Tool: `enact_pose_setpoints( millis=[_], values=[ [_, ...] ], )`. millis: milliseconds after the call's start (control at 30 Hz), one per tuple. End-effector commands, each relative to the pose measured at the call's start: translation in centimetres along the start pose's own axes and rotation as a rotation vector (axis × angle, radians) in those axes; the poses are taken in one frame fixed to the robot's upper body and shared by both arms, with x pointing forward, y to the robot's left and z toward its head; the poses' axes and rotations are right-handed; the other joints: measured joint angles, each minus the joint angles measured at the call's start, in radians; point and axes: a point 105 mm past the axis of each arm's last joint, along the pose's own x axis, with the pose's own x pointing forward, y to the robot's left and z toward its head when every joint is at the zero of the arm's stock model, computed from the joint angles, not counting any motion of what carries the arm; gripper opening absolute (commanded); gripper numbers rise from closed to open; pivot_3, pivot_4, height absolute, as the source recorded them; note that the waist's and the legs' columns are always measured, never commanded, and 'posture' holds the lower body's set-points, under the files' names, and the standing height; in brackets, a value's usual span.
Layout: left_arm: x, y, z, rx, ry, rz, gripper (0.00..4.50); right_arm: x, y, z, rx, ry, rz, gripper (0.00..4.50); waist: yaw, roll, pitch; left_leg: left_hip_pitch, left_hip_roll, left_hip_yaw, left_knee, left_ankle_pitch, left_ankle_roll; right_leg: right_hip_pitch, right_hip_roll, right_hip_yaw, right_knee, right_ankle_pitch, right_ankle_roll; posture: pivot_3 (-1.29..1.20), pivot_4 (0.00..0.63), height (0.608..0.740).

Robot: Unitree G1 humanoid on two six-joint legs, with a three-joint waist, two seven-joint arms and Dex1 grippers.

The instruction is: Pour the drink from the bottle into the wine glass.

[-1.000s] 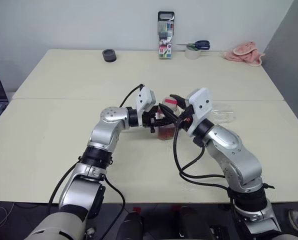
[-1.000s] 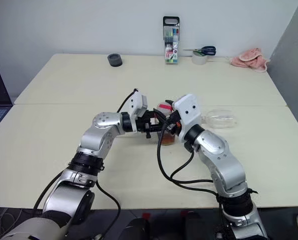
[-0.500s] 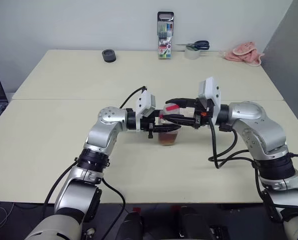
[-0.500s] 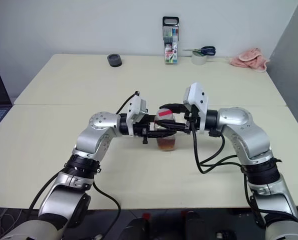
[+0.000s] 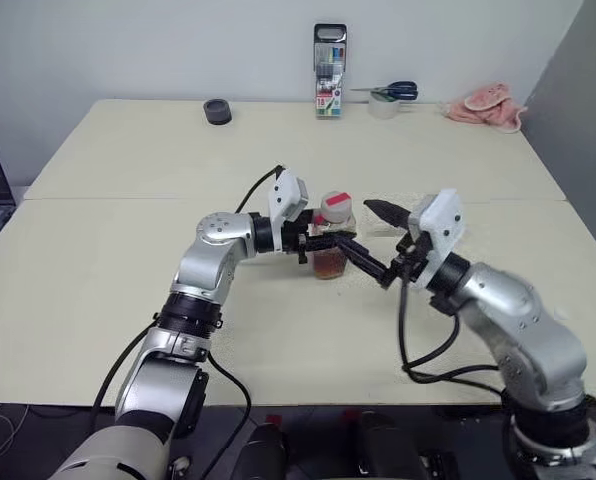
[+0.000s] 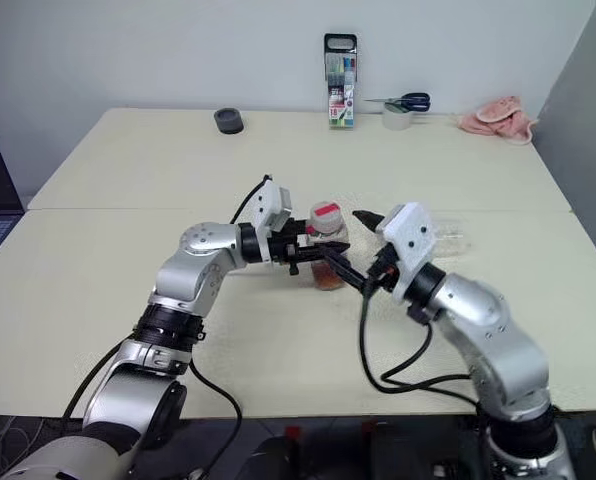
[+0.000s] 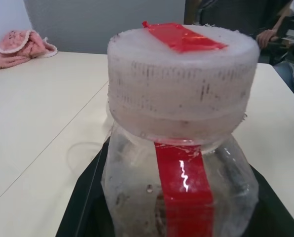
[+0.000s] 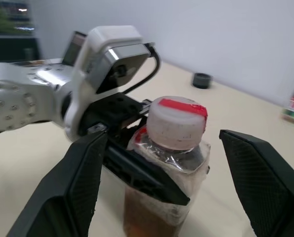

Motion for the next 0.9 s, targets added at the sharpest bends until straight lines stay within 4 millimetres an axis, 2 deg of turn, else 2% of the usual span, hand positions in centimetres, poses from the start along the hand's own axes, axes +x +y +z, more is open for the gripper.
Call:
enact_pose_setpoints(
  millis=[33,167,433,533,667,900],
  values=[
    [0.5,0.2,1.6,0.076,-0.034,-0.001,1.78,0.7,-0.5,0.8,-0.036,-0.041,-0.161,3.92,-0.001,0.000,0.000,0.000,0.000,0.000,0.000,0.000,0.000,0.000,0.000,0.000,0.000,0.000,0.000,0.00,0.150,0.740],
    [0.7,0.3,1.5,0.081,-0.033,0.001,1.78,2.1,0.2,0.6,-0.023,-0.046,-0.200,3.92,-0.003,0.000,0.000,0.001,0.000,0.000,0.000,0.000,0.000,0.000,0.001,0.000,0.001,0.000,0.000,0.00,0.150,0.740],
    [0.9,0.1,1.4,0.089,-0.032,-0.011,1.78,3.6,-0.2,1.0,0.006,-0.077,-0.250,3.92,-0.005,0.000,0.000,0.001,0.000,0.000,0.000,0.000,0.000,0.000,0.000,0.000,0.001,0.000,0.000,0.00,0.150,0.740],
    [0.9,0.1,1.4,0.090,-0.031,-0.011,1.78,3.8,-0.2,0.9,0.028,-0.079,-0.258,3.31,-0.005,0.000,0.000,0.001,0.000,0.000,0.000,0.000,0.000,0.000,0.001,0.000,0.001,0.000,0.000,0.00,0.150,0.740],
    [0.8,0.2,1.4,0.091,-0.030,-0.008,1.78,3.9,-0.1,0.7,0.036,-0.075,-0.253,1.95,-0.005,0.000,0.000,0.001,0.000,0.000,0.000,0.000,0.000,0.000,0.001,0.000,0.001,0.000,0.000,0.00,0.150,0.740],
    [0.7,0.2,1.3,0.090,-0.024,-0.015,1.78,4.0,0.3,0.7,0.050,-0.087,-0.213,1.85,-0.005,0.000,0.000,0.001,0.000,0.000,0.000,0.000,0.000,0.000,0.001,0.000,0.001,0.000,0.000,0.00,0.150,0.740]
  ],
)
